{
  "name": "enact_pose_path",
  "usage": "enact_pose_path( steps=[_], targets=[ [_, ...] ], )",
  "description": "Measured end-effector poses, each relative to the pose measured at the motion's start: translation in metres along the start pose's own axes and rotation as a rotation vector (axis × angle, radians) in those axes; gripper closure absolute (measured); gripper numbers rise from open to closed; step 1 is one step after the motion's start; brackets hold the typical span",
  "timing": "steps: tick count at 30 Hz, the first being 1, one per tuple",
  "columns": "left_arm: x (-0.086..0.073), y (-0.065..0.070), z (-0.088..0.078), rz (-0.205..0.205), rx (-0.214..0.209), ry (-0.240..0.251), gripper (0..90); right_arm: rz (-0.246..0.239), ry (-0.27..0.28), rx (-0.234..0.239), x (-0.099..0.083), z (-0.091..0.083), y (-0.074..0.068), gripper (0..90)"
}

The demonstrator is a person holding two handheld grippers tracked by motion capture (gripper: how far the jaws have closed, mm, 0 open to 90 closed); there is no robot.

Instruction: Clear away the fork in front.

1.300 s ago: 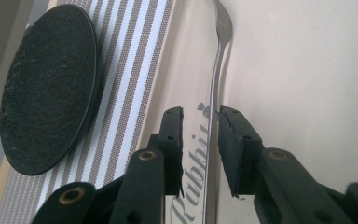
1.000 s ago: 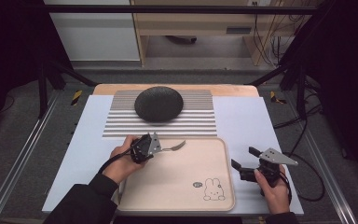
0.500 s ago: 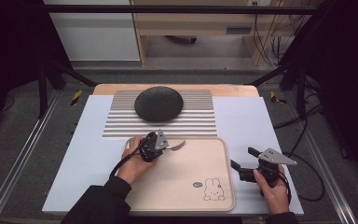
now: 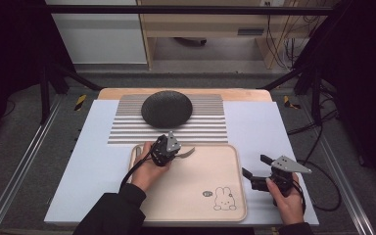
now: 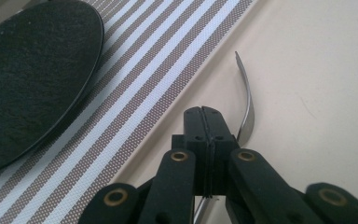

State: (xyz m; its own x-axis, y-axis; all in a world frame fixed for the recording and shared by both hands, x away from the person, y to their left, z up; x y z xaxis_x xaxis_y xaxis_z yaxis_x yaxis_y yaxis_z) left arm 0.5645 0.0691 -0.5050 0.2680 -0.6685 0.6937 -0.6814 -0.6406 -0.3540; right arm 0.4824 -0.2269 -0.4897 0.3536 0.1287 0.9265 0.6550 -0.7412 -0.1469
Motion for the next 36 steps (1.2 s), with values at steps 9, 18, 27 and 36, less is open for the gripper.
enact_pose_path(
  steps=[9, 18, 27, 36],
  targets=[
    [-0.001, 0.005, 0.008, -0.011, -0.008, -0.021, 90.0, 0.002, 0.000, 0.001, 0.000, 0.000, 0.000, 9.2],
    [-0.002, 0.012, 0.007, -0.013, -0.021, -0.028, 90.0, 0.003, -0.002, 0.000, 0.000, 0.000, 0.000, 9.2],
    [-0.005, 0.023, -0.001, 0.000, -0.034, -0.035, 90.0, 0.004, -0.001, 0.000, 0.000, 0.000, 0.000, 9.2],
    [-0.003, 0.027, -0.002, -0.028, -0.027, -0.019, 90.0, 0.005, -0.001, 0.001, 0.000, 0.000, 0.000, 9.2]
  ],
)
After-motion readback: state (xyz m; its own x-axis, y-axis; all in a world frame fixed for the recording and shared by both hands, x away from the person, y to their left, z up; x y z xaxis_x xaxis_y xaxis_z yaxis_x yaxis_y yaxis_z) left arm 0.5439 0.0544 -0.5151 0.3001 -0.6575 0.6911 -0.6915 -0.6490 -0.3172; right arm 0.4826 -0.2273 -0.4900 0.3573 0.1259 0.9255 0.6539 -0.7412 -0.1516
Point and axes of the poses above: each handheld gripper's, and its own axes: z roughly forward along the jaws, x roughly out of its top, y roughly to its right, the point moved 7 cm from there along z, roughly forward along the jaws, and after that the axes turned 8 degrees about x, right-handed, at the moved point
